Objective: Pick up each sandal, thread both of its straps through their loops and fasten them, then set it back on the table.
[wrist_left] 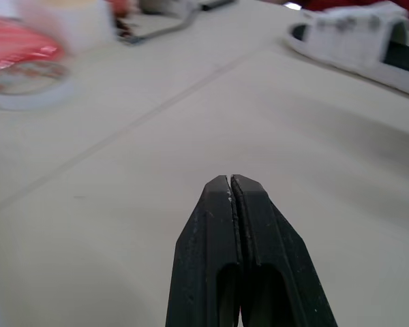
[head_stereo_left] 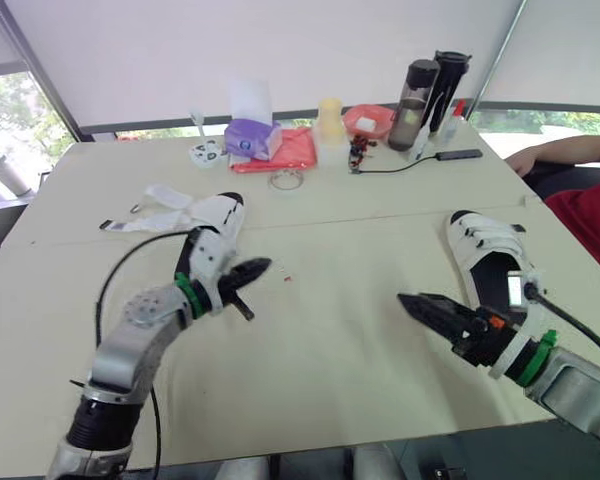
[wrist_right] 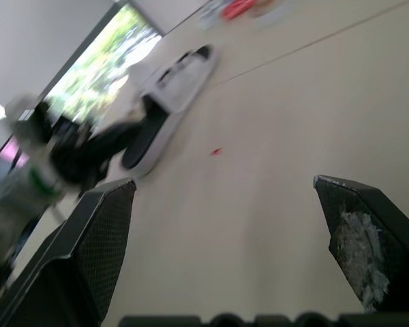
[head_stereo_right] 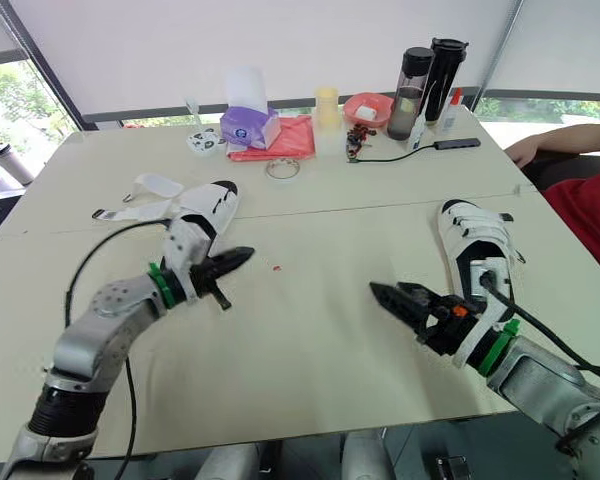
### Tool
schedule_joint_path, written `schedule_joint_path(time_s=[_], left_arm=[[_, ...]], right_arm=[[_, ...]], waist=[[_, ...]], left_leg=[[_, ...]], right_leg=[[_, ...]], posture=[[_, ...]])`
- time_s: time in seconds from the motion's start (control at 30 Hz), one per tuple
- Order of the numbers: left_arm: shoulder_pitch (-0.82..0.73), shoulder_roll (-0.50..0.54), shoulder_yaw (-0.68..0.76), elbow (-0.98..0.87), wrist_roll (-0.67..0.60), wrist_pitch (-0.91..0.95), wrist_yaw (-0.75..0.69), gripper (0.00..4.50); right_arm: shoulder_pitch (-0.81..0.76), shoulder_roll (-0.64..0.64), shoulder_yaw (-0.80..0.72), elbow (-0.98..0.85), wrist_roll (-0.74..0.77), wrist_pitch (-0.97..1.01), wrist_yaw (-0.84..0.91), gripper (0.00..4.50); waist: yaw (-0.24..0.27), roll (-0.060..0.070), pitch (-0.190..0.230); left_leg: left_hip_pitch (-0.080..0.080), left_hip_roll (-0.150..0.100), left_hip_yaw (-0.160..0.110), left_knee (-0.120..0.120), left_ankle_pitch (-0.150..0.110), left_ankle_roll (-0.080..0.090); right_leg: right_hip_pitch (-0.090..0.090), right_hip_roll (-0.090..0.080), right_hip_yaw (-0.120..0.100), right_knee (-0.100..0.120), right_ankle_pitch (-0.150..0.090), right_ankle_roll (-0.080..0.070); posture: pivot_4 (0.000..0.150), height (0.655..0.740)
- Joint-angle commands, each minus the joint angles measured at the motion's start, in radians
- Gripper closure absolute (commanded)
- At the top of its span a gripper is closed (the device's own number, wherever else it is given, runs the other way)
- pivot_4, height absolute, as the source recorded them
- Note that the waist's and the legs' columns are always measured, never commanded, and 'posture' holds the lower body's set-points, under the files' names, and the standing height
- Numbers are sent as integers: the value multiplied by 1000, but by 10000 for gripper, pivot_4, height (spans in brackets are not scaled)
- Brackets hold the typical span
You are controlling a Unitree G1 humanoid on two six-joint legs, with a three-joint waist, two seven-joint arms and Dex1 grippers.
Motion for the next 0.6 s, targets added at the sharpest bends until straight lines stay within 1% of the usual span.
schedule_joint_path(time_s=[0.03, 0.07, 0.1, 0.17, 0.23, 0.3, 0.4, 0.47, 0.6], left_arm=[[-35, 55, 32, 67, 64, -106, -14, 31249], [-57, 73, 35, 99, 90, -144, -11, 26399], [-81, 94, 32, 135, 130, -191, -1, 20595], [-120, 156, -1, 224, 272, -313, 52, 10280], [-149, 255, -71, 315, 463, -491, 97, 494], [-184, 316, -132, 384, 603, -622, 149, 494], [-233, 337, -184, 469, 730, -730, 226, 494], [-270, 330, -229, 530, 815, -771, 271, 494], [-336, 292, -289, 664, 907, -802, 333, 494]], right_arm=[[-106, -30, 98, -45, -65, -25, 44, 0], [-146, -32, 133, -42, -100, -32, 49, 0], [-187, -32, 169, -39, -143, -43, 55, 0], [-254, -25, 231, -27, -217, -56, 61, 0], [-311, -16, 285, -20, -288, -72, 73, 0], [-343, -12, 325, -19, -347, -90, 93, 0], [-368, 4, 366, -14, -414, -108, 108, 0], [-373, 16, 387, -4, -459, -123, 123, 0], [-370, 42, 410, 8, -524, -140, 131, 0]], waist=[[2, 0, 0], [4, -1, 0], [6, -2, 1], [10, -5, 3], [19, -6, 3], [26, -6, 3], [35, -7, 3], [39, -7, 3], [37, -7, 3]], left_leg=[[0, 0, 0, 0, 0, 0], [0, 0, 0, 0, 0, 0], [-1, 0, 0, 0, 0, 0], [-1, 0, 0, 0, 0, 0], [-2, 0, 0, 0, 0, 0], [-2, 0, 1, -3, 0, 0], [-5, -2, 0, -3, 0, -1], [-8, -5, -1, -3, 0, -1], [-9, -6, -1, -2, 0, -1]], right_leg=[[0, 0, 0, 0, 0, 0], [0, 0, 0, 0, 0, 0], [-1, 0, 0, 0, 0, -1], [-1, 0, -1, 0, 1, -1], [-2, 0, -1, -2, 1, -1], [-3, 0, 0, -4, 1, -1], [-4, -1, 1, -6, 3, 2], [-5, -1, 1, -6, 3, 4], [-8, -1, 0, -3, 4, 6]], posture=[[1500, 7400], [1500, 7400], [1500, 7400], [1500, 7400], [1500, 7400], [1500, 7400], [1500, 7400], [1500, 7400], [1500, 7400]])
